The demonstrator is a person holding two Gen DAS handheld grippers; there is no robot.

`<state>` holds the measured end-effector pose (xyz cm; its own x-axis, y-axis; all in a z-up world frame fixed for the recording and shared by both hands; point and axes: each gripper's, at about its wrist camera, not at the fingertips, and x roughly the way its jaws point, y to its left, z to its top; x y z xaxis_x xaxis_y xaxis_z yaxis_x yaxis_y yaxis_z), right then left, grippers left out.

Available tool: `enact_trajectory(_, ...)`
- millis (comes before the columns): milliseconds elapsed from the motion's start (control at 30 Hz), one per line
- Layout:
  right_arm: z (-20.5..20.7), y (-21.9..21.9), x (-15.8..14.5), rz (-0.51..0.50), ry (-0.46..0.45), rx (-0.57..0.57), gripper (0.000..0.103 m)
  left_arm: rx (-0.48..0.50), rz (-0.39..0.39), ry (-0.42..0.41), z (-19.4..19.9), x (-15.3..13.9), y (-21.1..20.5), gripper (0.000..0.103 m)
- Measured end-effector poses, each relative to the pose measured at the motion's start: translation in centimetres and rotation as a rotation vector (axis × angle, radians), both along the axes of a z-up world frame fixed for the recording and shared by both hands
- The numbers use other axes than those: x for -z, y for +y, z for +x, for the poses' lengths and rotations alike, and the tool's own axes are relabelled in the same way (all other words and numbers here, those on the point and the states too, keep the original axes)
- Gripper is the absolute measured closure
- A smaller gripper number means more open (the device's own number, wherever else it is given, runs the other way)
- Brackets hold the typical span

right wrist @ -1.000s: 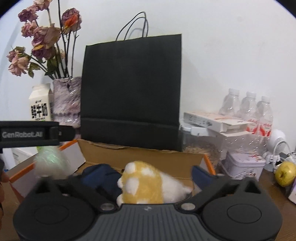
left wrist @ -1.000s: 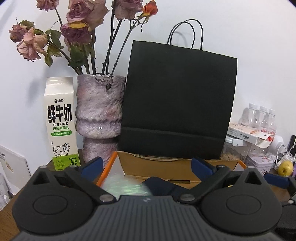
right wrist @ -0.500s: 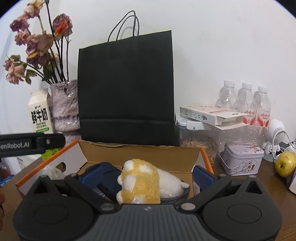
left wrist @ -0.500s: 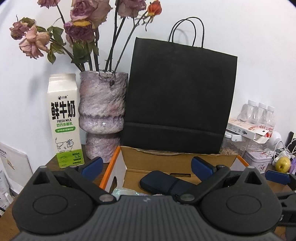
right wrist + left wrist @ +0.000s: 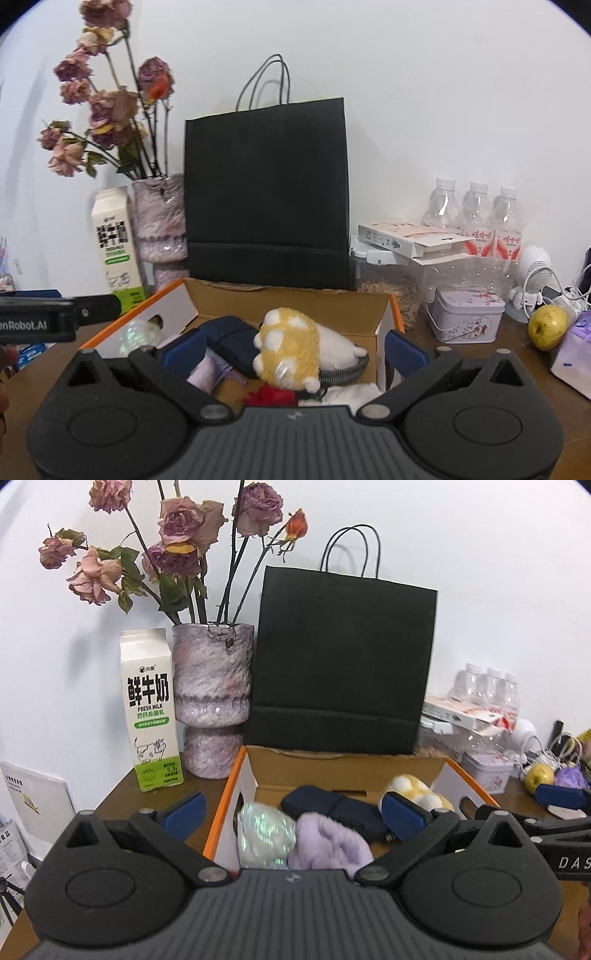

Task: Organize objects

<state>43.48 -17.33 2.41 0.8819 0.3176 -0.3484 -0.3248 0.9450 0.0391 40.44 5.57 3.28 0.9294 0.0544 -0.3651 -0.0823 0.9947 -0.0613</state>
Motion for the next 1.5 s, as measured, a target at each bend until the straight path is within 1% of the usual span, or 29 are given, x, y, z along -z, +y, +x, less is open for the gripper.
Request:
enact_trajectory(300,-5.9,-0.9,-0.5,-0.005,0.020,-0.041,0.000,0.014,0.006,0.037,-5.7,0.4,-0.6,0.000)
enact_trajectory(733,-14.4,-2.9,-0.4,0.000,0.053,-0.039,0.000,0.030,0.019,0.085,-14.9,1.2,-1.8,0.000)
enact_trajectory(933,-17.8,-3.4,0.0,-0.005,0.061,-0.044,0.000,0.039,0.027,0.101,-18.4,1.5,-2.2,0.000)
enact_trajectory(1233,-20.9,-3.6,0.0,-0.006,0.056,-0.053,0.000,0.042,0.033,0.109,-21.3,1.4,-2.7,0.000)
enact_trajectory(1500,-21.9,-3.7,-0.1,-0.008,0.053,-0.056,0.000,0.042,0.031,0.106,-22.1,1.3,-2.7,0.000)
